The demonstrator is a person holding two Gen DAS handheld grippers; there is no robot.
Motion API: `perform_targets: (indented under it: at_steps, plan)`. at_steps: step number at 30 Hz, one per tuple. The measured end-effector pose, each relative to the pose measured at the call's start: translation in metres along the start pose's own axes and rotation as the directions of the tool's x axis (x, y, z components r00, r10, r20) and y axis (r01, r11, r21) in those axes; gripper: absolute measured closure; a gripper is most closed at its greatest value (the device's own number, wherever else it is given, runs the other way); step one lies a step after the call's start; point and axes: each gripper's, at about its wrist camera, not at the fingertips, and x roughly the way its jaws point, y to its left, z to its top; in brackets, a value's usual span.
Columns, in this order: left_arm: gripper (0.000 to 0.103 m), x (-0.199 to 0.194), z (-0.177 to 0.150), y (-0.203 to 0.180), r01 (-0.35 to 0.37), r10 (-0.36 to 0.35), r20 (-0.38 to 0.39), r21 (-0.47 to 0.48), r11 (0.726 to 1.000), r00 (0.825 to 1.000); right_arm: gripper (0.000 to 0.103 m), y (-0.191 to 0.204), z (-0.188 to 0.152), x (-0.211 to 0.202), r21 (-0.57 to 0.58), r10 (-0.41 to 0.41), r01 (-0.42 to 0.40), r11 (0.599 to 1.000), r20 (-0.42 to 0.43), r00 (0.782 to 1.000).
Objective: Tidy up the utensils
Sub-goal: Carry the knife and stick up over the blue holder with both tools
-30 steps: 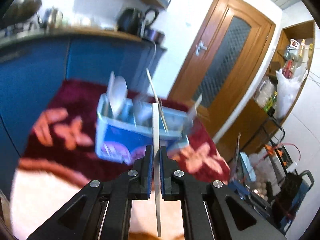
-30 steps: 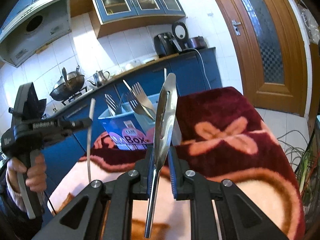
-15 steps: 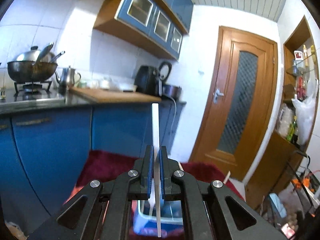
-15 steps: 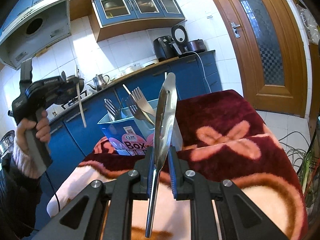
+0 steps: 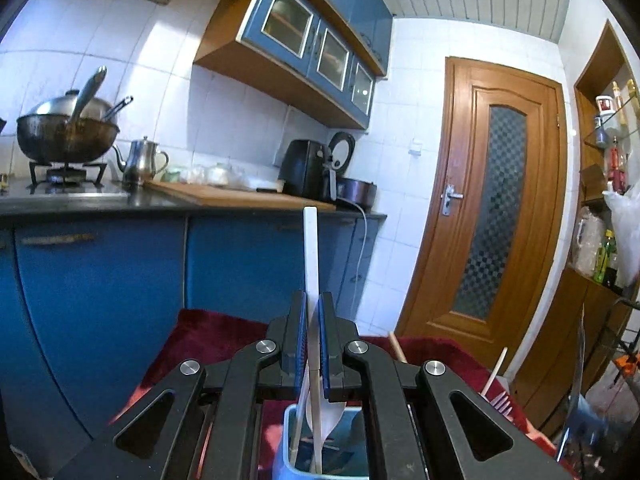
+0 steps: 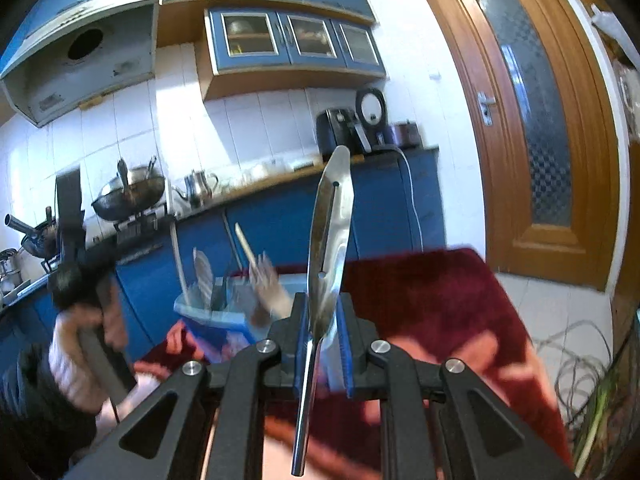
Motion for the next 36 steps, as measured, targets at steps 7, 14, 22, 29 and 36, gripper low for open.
perform_targets:
  at_steps: [7,14,22,29,36]
  plan:
    - [0.097,0.004,-0.012,0.000,0.012,-0.011,-0.017,0.010,1.000,1.000,0.087,0.017,0.024,0.045,-0.125,-0.013,0.027,0.992,0.107,0.994]
    - [0.097,0.003,-0.015,0.001,0.015,-0.015,-0.006,0.012,1.000,1.000,0.087,0.030,0.030,0.077,-0.213,-0.042,0.084,0.973,0.196,0.980]
    - [0.097,0.011,-0.024,0.007,0.019,-0.020,-0.033,-0.007,1.000,0.999,0.087,0.026,0.021,0.090,-0.212,-0.042,0.080,0.974,0.177,0.983]
    - [0.097,0.011,-0.030,0.007,0.034,-0.036,-0.065,-0.027,0.999,0.997,0.087,0.026,0.018,0.081,-0.198,-0.018,0.045,0.979,0.135,0.991]
    - [0.097,0.006,-0.032,0.005,0.048,-0.049,-0.073,-0.021,0.999,0.996,0.087,0.019,0.014,0.080,-0.163,-0.021,0.039,0.986,0.112,0.993]
